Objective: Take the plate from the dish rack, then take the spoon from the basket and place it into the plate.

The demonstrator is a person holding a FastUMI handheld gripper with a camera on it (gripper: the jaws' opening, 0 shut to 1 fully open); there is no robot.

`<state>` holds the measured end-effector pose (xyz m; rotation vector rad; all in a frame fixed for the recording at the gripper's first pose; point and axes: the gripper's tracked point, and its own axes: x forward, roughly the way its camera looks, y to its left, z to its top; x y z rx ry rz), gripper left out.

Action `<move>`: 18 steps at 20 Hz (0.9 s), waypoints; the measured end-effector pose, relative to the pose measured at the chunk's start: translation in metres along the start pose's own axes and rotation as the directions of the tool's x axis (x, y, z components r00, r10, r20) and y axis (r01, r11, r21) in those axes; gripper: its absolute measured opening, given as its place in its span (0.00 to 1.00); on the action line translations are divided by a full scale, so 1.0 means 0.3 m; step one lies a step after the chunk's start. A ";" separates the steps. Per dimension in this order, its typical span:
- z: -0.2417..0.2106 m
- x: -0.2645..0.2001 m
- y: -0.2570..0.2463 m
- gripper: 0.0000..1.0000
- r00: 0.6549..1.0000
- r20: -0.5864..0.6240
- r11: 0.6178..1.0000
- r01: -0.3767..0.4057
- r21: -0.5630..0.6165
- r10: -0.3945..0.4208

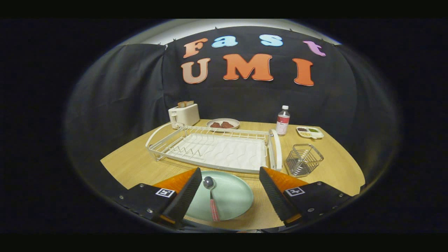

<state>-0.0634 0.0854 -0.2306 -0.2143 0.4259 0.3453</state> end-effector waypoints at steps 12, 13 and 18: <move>0.413 -0.049 -0.259 0.98 0.966 0.165 0.978 0.190 0.083 -0.201; 0.430 -0.054 -0.274 0.98 0.961 0.174 0.975 0.202 0.092 -0.215; 0.490 -0.079 -0.344 0.98 0.939 0.218 0.963 0.245 0.115 -0.265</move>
